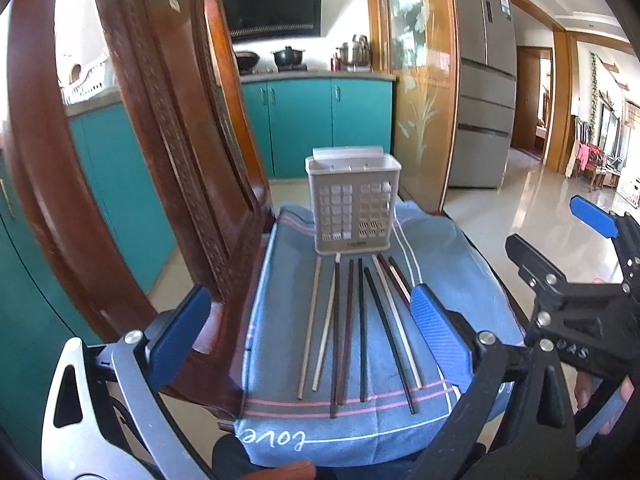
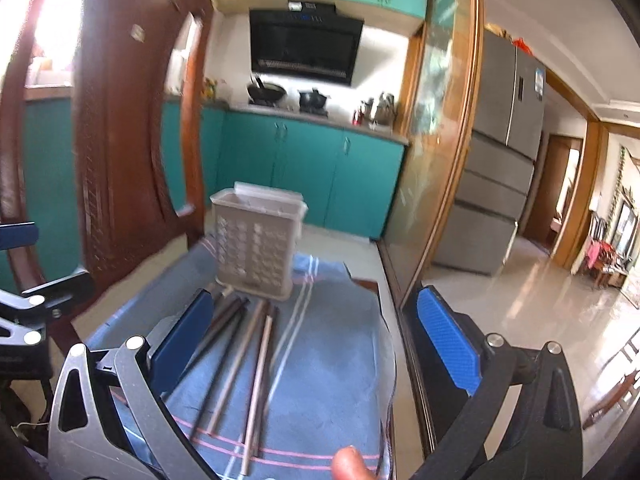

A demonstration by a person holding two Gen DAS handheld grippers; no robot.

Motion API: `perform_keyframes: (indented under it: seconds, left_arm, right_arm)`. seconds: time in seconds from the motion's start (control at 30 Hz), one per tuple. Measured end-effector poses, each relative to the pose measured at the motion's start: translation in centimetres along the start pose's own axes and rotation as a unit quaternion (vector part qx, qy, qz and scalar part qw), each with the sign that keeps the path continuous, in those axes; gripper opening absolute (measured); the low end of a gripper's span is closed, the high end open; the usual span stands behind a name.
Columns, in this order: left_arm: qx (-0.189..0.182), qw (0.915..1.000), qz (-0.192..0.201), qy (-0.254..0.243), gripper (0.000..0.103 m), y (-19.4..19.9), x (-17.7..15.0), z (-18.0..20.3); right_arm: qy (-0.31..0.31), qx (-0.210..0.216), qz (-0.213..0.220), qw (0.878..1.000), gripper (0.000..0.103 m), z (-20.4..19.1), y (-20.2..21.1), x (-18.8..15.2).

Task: Organize utensils
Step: 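Grasp a light wooden chopstick with the left tool while the right tool grasps a dark chopstick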

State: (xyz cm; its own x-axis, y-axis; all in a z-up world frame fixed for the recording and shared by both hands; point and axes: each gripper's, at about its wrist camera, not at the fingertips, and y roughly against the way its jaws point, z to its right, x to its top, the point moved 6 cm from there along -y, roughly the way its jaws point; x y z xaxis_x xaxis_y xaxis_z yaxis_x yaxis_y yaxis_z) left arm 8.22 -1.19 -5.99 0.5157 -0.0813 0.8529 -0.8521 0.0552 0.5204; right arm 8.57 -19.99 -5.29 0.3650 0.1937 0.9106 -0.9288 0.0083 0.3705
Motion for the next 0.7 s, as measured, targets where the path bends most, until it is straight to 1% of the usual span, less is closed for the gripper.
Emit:
perform_keyframes:
  seconds: [0.1, 0.17, 0.23, 0.27, 0.3, 0.33, 0.37, 0.4, 0.43, 0.47, 0.5, 0.53, 0.63, 0.7]
  left_arm:
    - [-0.022, 0.9995, -0.024, 0.002, 0.099, -1.4, -0.7, 0.6]
    - [-0.043, 0.9981, -0.043, 0.004, 0.099, -2.6, -1.3, 1.0]
    - [-0.067, 0.9957, -0.064, 0.004, 0.099, -4.0, -2.1, 1.6]
    - [-0.078, 0.9936, -0.082, 0.004, 0.099, -5.2, -2.9, 1.8]
    - [-0.084, 0.9917, -0.098, 0.003, 0.098, -6.2, -3.4, 2.0]
    - [-0.087, 0.9900, -0.112, 0.001, 0.089, -7.2, -3.9, 2.1]
    - [-0.088, 0.9883, -0.124, 0.000, 0.081, -8.4, -4.4, 2.1]
    - [-0.090, 0.9862, -0.139, -0.002, 0.063, -9.5, -4.9, 2.2]
    - [-0.092, 0.9838, -0.154, -0.001, 0.051, -10.5, -5.2, 2.2]
    - [-0.095, 0.9812, -0.168, 0.005, 0.047, -11.9, -5.5, 2.1]
    - [-0.097, 0.9794, -0.177, 0.011, 0.040, -12.9, -5.5, 1.9]
    - [-0.098, 0.9777, -0.185, 0.017, 0.036, -13.9, -5.5, 1.8]
    - [-0.093, 0.9721, -0.212, 0.039, 0.034, -17.6, -5.4, 1.1]
    - [-0.088, 0.9691, -0.226, 0.045, 0.031, -19.2, -5.3, 0.6]
  right_arm:
    - [-0.007, -0.010, -0.038, 0.999, 0.100, 0.7, -2.1, -1.3]
    - [-0.020, -0.005, -0.075, 0.997, 0.100, 1.2, -4.1, -2.9]
    - [-0.036, 0.017, -0.107, 0.993, 0.089, 1.3, -5.7, -4.3]
    - [-0.042, 0.027, -0.124, 0.991, 0.078, 1.1, -6.7, -5.1]
    - [-0.049, 0.030, -0.151, 0.987, 0.064, 1.0, -8.0, -6.2]
    - [-0.053, 0.034, -0.165, 0.984, 0.056, 0.8, -8.7, -6.7]
    - [-0.060, 0.048, -0.185, 0.980, 0.045, 0.5, -9.9, -7.5]
    - [-0.064, 0.060, -0.199, 0.976, 0.039, 0.1, -10.6, -7.9]
    - [-0.069, 0.070, -0.210, 0.973, 0.037, -0.2, -11.3, -8.3]
    - [-0.072, 0.078, -0.224, 0.969, 0.035, -0.6, -12.2, -8.8]
    - [-0.071, 0.083, -0.230, 0.967, 0.035, -0.9, -12.7, -9.0]
    - [-0.072, 0.090, -0.237, 0.965, 0.035, -1.3, -13.2, -9.1]
    - [-0.082, 0.117, -0.260, 0.955, 0.035, -2.2, -14.6, -9.6]
    - [-0.094, 0.130, -0.272, 0.949, 0.035, -2.5, -15.7, -10.0]
